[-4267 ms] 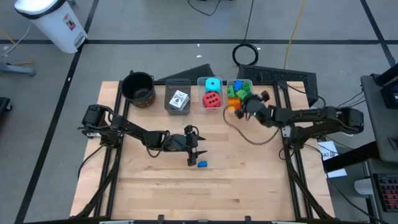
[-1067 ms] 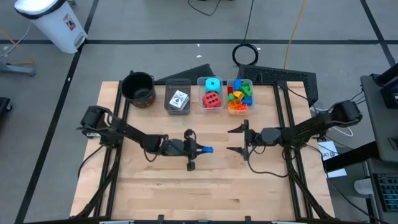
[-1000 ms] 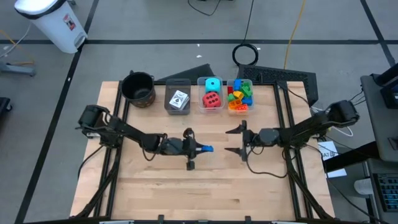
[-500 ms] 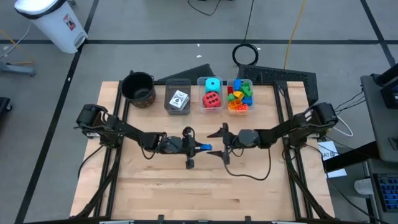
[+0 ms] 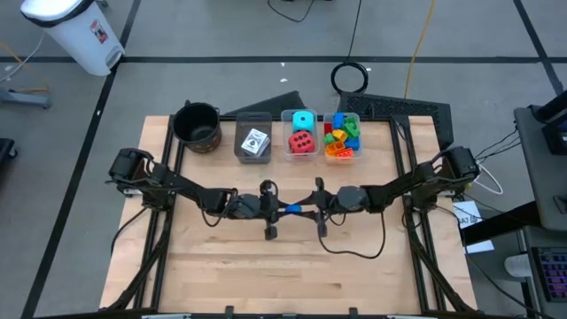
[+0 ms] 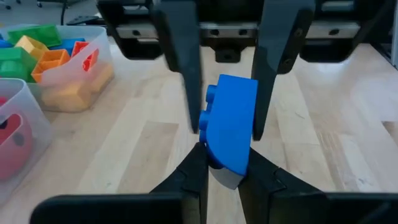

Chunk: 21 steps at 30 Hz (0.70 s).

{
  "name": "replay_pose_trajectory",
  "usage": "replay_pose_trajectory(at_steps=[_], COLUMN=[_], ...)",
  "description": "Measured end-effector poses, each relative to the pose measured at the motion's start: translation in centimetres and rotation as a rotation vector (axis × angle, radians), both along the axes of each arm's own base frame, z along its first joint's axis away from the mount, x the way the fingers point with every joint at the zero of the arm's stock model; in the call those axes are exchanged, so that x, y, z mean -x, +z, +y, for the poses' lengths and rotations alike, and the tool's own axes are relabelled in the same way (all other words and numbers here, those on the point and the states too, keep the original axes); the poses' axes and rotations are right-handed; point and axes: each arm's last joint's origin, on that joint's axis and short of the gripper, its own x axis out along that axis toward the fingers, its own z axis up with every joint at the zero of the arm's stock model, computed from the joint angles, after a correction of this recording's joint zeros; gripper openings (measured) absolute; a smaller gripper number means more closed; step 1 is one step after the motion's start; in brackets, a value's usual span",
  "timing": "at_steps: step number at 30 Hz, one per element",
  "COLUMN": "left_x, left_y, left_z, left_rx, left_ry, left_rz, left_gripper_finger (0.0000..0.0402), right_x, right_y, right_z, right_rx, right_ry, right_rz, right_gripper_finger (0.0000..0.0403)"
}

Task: Pick & Place Toys
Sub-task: Put the blue block into the right transparent bin

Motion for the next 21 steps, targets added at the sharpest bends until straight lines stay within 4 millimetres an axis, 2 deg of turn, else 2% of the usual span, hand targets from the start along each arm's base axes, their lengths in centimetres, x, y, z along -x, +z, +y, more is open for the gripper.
replay_pose_trajectory(at_steps=[5,8,11,16,21], left_x=[0.0,0.0,-0.1,0.0,0.0], left_y=[0.0,0.1,0.1,0.4,0.6], left_z=[0.1,0.0,0.0,-0.1,0.0], left_rx=[0.005,0.002,0.002,-0.001,0.003], left_ry=[0.009,0.005,-0.008,-0.015,-0.010], left_rz=[0.000,-0.012,-0.017,-0.025,-0.036], left_gripper_finger=[0.0078,0.0106,0.0133,0.0161,0.0173], right_x=[0.2,0.7,1.7,3.7,5.8], right_y=[0.1,1.0,2.1,4.4,6.2], right_z=[-0.1,-0.4,-1.0,-2.2,-4.9], right_rx=[0.012,0.017,0.017,0.061,0.177], right_ry=[-0.001,-0.004,-0.024,-0.112,-0.382], right_rz=[0.027,0.046,0.090,0.111,0.146], right_gripper_finger=[0.0041,0.0040,0.0001,0.0005,0.0004])
